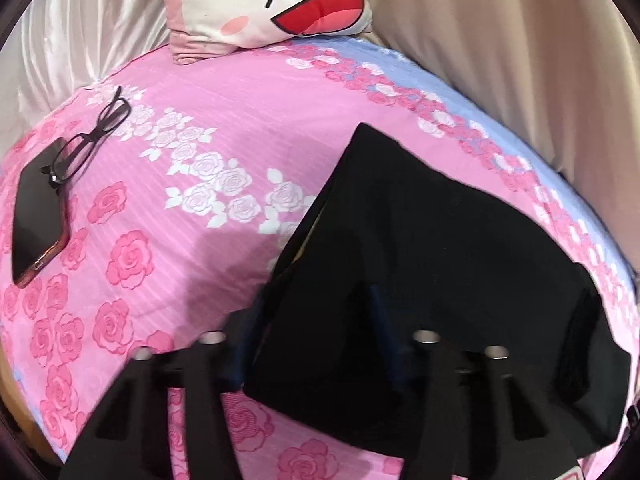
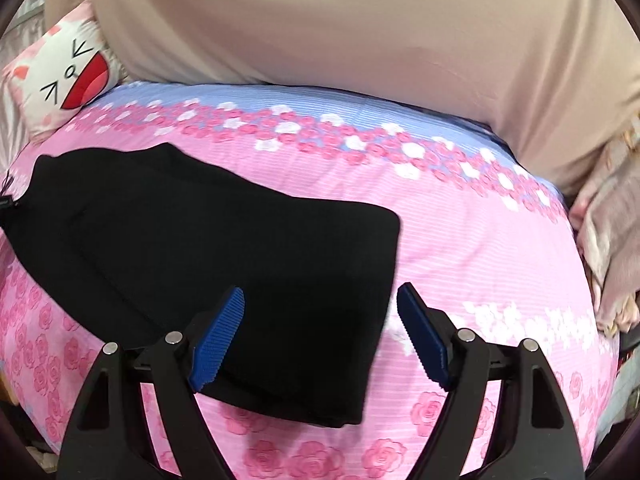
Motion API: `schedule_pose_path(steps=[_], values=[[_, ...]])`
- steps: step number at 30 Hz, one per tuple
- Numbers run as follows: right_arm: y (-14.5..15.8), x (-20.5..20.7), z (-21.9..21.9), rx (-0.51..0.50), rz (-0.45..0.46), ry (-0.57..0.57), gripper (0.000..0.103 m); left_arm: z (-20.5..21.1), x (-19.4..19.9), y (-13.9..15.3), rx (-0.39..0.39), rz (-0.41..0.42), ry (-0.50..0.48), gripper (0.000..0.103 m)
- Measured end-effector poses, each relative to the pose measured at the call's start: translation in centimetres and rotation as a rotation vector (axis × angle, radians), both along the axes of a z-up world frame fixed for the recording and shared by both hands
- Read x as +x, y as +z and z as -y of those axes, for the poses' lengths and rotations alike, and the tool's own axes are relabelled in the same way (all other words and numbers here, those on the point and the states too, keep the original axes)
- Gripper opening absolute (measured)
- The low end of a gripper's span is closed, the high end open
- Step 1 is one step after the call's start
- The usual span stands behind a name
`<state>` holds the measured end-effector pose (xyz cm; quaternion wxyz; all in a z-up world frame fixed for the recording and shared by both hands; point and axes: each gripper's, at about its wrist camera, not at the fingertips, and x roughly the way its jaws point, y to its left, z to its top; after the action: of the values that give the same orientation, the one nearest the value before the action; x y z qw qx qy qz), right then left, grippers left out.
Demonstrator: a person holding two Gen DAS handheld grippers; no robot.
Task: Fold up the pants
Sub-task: 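Open the right gripper and release the folded pants, then grasp the folded pants edge with the left gripper and lift it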
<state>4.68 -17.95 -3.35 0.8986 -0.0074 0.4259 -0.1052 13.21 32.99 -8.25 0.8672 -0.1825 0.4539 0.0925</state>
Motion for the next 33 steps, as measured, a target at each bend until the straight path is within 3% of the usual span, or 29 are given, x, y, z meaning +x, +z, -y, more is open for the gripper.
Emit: schedule_pose_path(steps=[1,4,10,17,20,27,33], values=[[0.0,-0.2,0.4,0.005,0.003,-0.011,0.078,-0.1,0.0,0.1,-0.025,0.002,-0.007,0.027],[0.1,-0.9,1.7,0.012,0.009,-0.033,0.079,-0.4,-0.1,0.5,-0.091,0.012,-0.02,0.019],[0.2,-2.4,4.7,0.01,0.015,-0.089,0.081,2.4,-1.0,4.4,-0.058,0.081,-0.053,0.016],[-0.3,-5.5,9.5,0.044,0.036,-0.186,0.082,14.2,-2.5,13.3,0.024,0.251,-0.313,0.012],[-0.4,-7.0,11.3,0.062,0.048,-0.213,0.082,20.7,-2.8,15.5,0.062,0.295,-0.444,0.011],[-0.6,-10.4,14.9,0.089,0.069,-0.268,0.082,32.6,-3.1,16.2,0.061,0.296,-0.655,0.011],[-1.2,-13.1,18.0,0.13,0.096,-0.333,0.082,42.0,-3.9,14.2,0.085,0.251,-0.802,0.011]])
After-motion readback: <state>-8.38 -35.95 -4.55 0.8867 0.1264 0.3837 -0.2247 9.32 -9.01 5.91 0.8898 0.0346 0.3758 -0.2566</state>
